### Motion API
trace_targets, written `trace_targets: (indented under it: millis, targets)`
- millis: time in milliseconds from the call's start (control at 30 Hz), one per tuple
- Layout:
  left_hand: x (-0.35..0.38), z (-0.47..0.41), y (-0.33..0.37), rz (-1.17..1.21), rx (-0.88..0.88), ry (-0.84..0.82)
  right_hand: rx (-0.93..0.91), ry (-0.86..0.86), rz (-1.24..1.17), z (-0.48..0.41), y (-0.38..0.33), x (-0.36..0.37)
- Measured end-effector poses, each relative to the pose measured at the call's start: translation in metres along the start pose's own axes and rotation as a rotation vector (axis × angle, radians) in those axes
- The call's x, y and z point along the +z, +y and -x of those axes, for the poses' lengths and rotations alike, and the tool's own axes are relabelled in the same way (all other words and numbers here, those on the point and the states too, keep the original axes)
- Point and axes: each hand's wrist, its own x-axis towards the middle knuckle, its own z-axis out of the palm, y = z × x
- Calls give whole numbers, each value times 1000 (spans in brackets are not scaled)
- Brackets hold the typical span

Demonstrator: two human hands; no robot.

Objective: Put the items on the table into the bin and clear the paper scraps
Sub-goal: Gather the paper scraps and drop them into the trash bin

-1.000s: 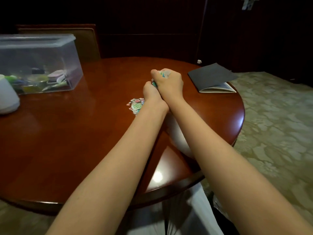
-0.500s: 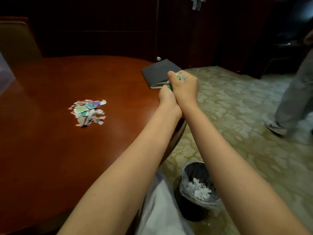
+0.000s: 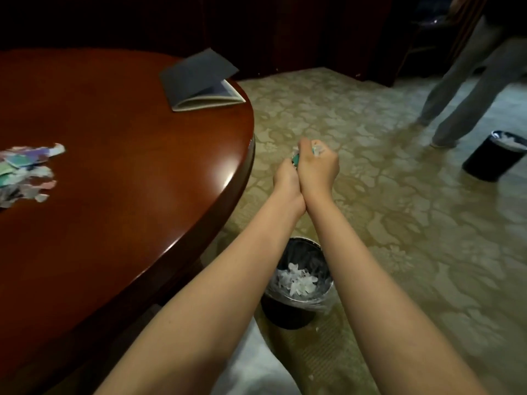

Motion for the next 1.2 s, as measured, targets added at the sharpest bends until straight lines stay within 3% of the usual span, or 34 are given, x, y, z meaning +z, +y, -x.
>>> trace_targets:
  millis: [500,667,833,1033,1200]
  targets:
    - [-82,-81,-95,-380,-318,275,452,131,3,-7,156,3]
    - [-97,-95,-112,-358,-475,315,525,124,23,-9,199,6]
    - [-118,-111,-130,-206,-469,385,548,61,72,-9,229,7]
    - [-138,-127,-143,-308,-578,548,592,55,90,-8,255,6]
    - [-148,-138,-150,-350,-572,544,750,88,93,-4,279,4]
